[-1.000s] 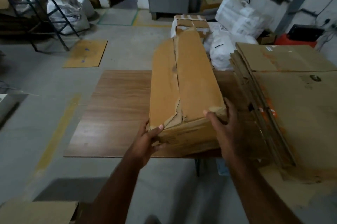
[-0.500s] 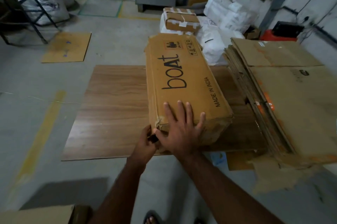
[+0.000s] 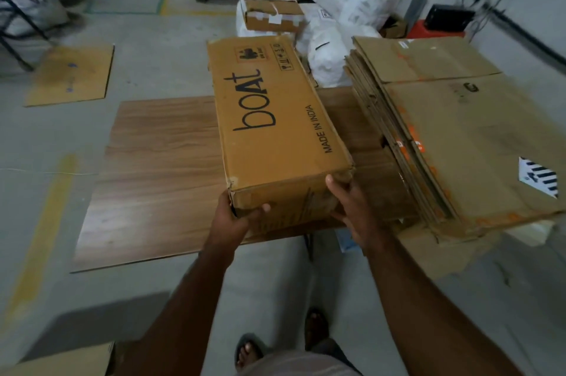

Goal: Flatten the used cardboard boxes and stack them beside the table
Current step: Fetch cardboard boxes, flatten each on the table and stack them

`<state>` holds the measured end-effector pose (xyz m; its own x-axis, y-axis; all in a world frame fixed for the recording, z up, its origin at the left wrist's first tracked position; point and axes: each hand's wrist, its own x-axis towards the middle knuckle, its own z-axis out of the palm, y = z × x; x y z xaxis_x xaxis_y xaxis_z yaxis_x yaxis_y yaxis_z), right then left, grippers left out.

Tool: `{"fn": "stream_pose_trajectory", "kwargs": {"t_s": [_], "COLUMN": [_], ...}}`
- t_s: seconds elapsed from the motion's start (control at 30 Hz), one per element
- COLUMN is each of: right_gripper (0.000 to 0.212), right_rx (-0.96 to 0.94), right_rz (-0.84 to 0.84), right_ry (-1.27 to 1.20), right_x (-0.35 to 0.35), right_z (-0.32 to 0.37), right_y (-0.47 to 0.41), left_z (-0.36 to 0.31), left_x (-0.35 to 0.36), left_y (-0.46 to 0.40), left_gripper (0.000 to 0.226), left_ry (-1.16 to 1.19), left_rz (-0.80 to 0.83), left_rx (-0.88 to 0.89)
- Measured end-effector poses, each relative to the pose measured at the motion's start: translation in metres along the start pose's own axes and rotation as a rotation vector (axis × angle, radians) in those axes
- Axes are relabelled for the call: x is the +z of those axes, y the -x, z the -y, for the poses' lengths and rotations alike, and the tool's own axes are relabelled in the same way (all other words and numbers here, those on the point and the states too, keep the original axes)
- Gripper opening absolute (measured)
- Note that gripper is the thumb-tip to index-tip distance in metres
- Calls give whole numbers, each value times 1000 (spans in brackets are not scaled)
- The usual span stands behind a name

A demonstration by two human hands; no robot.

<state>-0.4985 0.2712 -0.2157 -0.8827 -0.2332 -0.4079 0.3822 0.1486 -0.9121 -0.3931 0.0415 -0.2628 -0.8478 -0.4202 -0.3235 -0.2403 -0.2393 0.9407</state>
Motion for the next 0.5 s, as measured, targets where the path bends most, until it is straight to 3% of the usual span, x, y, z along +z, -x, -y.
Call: {"fn": "stream_pose_trajectory", "kwargs": {"t_s": [0.1,0.23,0.3,0.4,0.5], "right_gripper": [70,84,83,78,83], "right_rx": [-65,-213,-375,-726,-876], "right_rz": [41,-94,-168,-134,-124], "right_ry": [21,201,443,873,1264], "right_x": [-8,-10,-5,18,48], "right_z": [-6,27,60,96,98], "right_y": [-11,-11,-5,8,15], "left_z": [-1,-7,-9,-3,18], "left_x": [7,20,30,54,84], "left_y": [1,7,14,22,24], "left_gripper": [101,84,77,86,100], "left_ry": [-9,95,271,553,696], "left_rz": [45,67,56,-49,-179], "left_rx": [14,57,51,-76,-216]}}
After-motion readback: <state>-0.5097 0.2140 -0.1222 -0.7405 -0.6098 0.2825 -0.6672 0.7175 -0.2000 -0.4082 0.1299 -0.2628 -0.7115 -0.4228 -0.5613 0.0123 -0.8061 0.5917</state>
